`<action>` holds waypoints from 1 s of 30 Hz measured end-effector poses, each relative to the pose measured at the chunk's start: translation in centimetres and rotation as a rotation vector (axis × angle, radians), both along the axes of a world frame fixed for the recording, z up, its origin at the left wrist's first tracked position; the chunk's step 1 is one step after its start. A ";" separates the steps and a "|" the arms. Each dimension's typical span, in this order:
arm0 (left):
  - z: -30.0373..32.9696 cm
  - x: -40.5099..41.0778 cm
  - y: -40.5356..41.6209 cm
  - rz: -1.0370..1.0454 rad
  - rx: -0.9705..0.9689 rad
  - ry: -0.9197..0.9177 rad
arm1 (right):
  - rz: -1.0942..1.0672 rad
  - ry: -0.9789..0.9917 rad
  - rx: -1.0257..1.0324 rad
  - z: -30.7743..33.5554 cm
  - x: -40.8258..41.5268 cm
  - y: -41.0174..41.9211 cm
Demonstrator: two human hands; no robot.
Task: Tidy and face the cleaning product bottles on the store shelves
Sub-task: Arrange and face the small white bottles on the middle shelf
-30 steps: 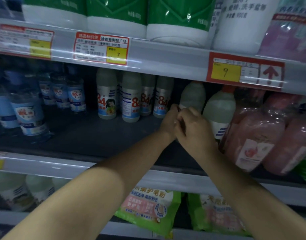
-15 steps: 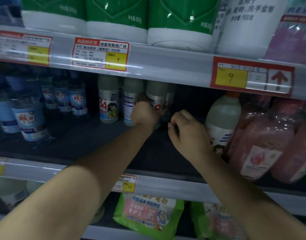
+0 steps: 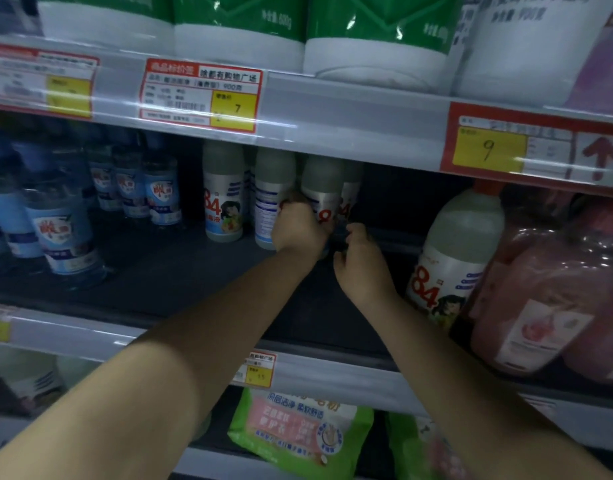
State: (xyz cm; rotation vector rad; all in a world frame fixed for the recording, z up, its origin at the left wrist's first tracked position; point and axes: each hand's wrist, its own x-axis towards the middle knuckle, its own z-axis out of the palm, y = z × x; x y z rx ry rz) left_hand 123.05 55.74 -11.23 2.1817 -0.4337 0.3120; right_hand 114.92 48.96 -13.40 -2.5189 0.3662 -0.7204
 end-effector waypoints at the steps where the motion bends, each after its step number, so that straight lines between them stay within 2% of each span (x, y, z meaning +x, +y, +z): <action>1: 0.1 -0.1 0.0 -0.014 0.027 0.006 | 0.012 0.028 0.050 -0.3 0.5 -0.1; 4: 0.7 -0.5 0.0 -0.086 0.116 0.030 | 0.057 0.053 0.222 -0.9 2.2 0.0; 6: 1.1 -0.5 0.3 -0.116 0.135 0.065 | 0.031 0.046 0.259 -1.0 3.2 0.1; 11: 0.6 -0.7 1.1 -0.108 0.167 0.117 | -0.108 0.098 0.209 -0.7 5.2 -0.4; 18: -0.5 -1.8 2.4 -0.236 0.144 0.122 | -0.199 0.149 0.107 -0.2 6.0 0.2; 25: -0.9 -3.0 3.3 -0.315 0.113 0.078 | -0.092 0.120 0.118 0.6 4.5 0.7; 30: -0.2 -4.7 2.6 -0.379 0.037 -0.026 | -0.028 0.075 0.104 2.5 -0.5 1.1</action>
